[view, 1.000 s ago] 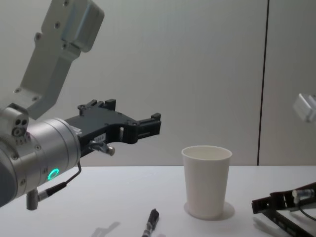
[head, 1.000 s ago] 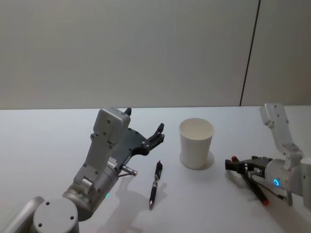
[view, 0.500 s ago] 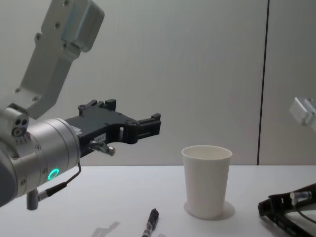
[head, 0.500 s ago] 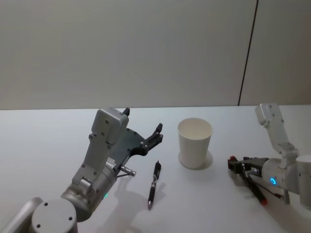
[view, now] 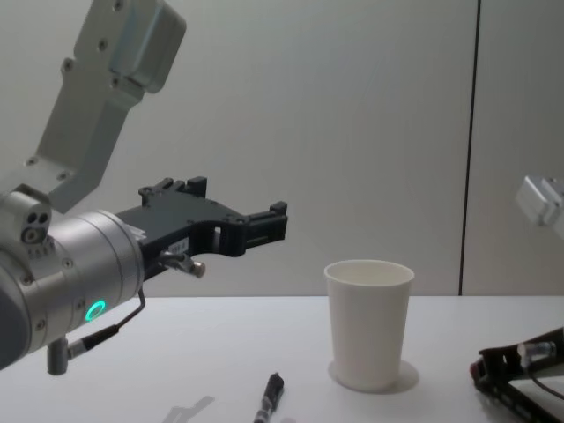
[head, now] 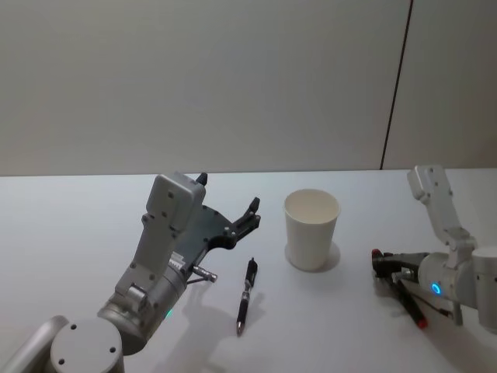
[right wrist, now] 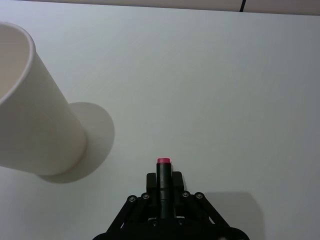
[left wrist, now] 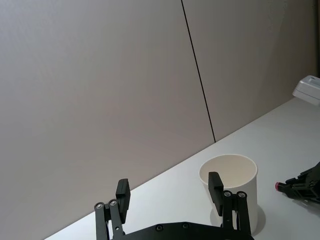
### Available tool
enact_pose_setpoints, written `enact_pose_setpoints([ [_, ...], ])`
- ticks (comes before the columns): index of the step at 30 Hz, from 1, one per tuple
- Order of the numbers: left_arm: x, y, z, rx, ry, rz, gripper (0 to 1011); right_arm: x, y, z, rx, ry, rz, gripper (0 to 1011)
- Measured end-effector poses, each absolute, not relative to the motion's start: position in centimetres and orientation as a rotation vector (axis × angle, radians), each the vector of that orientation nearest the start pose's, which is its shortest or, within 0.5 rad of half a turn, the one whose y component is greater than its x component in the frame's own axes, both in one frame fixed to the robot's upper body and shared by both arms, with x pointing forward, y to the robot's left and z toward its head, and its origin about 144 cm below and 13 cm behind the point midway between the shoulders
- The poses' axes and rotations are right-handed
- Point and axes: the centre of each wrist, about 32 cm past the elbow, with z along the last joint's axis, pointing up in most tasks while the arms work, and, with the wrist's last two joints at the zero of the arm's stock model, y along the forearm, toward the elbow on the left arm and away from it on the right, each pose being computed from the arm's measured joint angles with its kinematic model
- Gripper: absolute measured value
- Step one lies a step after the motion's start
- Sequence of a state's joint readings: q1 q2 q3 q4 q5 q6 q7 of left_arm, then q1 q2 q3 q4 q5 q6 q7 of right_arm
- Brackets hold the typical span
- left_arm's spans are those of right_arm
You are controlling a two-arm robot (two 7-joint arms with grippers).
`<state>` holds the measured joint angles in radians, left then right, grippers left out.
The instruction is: Place the pen into the pen holder.
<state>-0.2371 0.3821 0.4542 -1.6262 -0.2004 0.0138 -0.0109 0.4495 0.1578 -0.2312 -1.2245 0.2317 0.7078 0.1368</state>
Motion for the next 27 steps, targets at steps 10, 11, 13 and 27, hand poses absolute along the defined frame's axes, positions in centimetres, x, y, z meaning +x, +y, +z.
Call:
enact_pose_setpoints([
  [10, 49.2, 19.8, 120.4, 0.061, -0.268, 1.124, 1000, 57.7, -22.4, 119.4, -0.496, 0.464, -1.237, 169],
  [11, 49.2, 19.8, 120.4, 0.061, -0.268, 1.124, 1000, 57.7, -22.4, 119.5, -0.494, 0.46, -1.238, 168],
  [13, 49.2, 19.8, 120.4, 0.061, -0.268, 1.124, 1000, 57.7, -22.4, 119.6, -0.487, 0.446, -1.241, 169],
  [27, 49.2, 19.8, 120.4, 0.061, -0.268, 1.124, 1000, 56.8, -22.5, 120.5, -0.402, 0.311, -1.264, 168],
])
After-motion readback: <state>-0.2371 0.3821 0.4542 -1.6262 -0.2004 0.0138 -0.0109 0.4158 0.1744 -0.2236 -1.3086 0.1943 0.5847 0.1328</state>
